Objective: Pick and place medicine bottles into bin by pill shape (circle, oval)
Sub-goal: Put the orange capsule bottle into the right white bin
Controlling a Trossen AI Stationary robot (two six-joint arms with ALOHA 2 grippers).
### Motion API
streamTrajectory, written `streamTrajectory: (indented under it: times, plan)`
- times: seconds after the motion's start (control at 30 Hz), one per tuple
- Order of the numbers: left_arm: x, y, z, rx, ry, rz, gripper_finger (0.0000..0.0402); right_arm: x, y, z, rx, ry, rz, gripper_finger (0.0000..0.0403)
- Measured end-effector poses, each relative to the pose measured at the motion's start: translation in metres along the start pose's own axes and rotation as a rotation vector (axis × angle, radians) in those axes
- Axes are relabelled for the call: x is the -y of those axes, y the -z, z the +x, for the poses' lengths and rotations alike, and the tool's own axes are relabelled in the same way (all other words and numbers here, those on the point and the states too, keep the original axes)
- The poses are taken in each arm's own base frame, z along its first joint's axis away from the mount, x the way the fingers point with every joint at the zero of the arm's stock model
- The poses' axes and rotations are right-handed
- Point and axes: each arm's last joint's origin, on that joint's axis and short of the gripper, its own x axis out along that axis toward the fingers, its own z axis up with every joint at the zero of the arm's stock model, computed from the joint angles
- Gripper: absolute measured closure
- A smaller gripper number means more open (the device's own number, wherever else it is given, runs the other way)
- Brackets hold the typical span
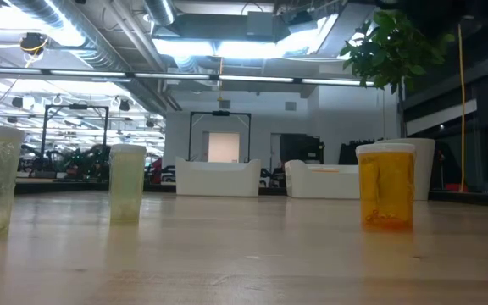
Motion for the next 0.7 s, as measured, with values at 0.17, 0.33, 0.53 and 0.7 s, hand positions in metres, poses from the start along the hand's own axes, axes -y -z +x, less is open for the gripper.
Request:
streamTrajectory:
  times: [0.17, 0.33, 0.53, 0.7]
  plan:
    - [0.0, 0.0, 0.0, 0.0, 0.0, 0.0, 0.0207, 0.017, -0.039, -0.041, 0.085, 0.146, -0.048, 0.0193]
    - [0.0, 0.0, 0.0, 0.0, 0.0, 0.0, 0.0207, 0.036, -0.089, -0.068, 0.209, 0.205, -0.089, 0.0193]
    - [0.0, 0.0, 0.0, -0.002, 0.0, 0.0, 0.0207, 0.074, -0.157, -0.075, 0.223, 0.248, -0.164, 0.0195]
    - [0.0, 0.001, 0.0, -0.006, 0.0, 0.001, 0.0207, 0.116, -0.21, -0.07, 0.214, 0.252, -0.192, 0.0195]
